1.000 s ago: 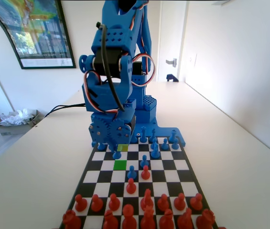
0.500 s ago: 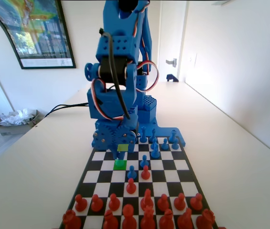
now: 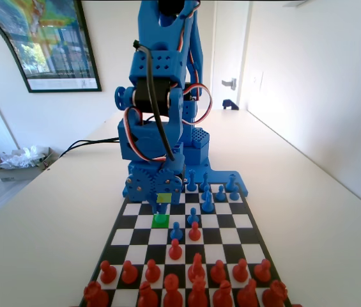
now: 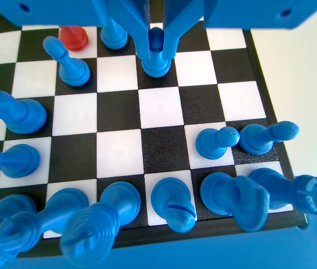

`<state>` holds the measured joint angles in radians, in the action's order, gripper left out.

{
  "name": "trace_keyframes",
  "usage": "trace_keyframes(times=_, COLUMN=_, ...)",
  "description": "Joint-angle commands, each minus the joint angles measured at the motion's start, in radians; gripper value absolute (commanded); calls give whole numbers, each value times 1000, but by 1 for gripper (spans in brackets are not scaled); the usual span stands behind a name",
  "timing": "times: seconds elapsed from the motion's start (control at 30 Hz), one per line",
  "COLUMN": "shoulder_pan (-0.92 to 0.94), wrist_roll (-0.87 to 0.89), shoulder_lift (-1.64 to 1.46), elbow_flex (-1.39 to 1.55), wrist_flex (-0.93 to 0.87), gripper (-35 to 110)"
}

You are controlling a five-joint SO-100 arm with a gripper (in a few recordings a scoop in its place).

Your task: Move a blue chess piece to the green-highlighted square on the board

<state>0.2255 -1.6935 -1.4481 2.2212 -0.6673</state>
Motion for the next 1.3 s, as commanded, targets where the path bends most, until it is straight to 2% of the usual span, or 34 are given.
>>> trace_keyframes(times=0.0, shoulder_pan=21, wrist_roll=-17, shoulder_lift=-21, elbow_flex=-3, wrist_flex=0, gripper=7)
trace_keyframes(times=0.33, shoulder_pan=23, wrist_roll=21, shoulder_lift=-25, elbow_flex=-51, wrist_flex=-20, gripper=10)
trace_keyframes(times=0.67, shoulder_pan=-34, wrist_roll=100, shoulder_lift=-95, elbow_flex=-190, wrist_flex=-176, gripper=11)
trace_keyframes(times=0.9, shoulder_pan=-51, wrist_roll=64, shoulder_lift=-229, elbow_flex=-230, wrist_flex=-327, gripper=1)
trace_keyframes(times=1.27, shoulder_pan=-74, wrist_roll=38, shoulder_lift=-479, elbow_flex=-259, wrist_flex=-488, gripper=1)
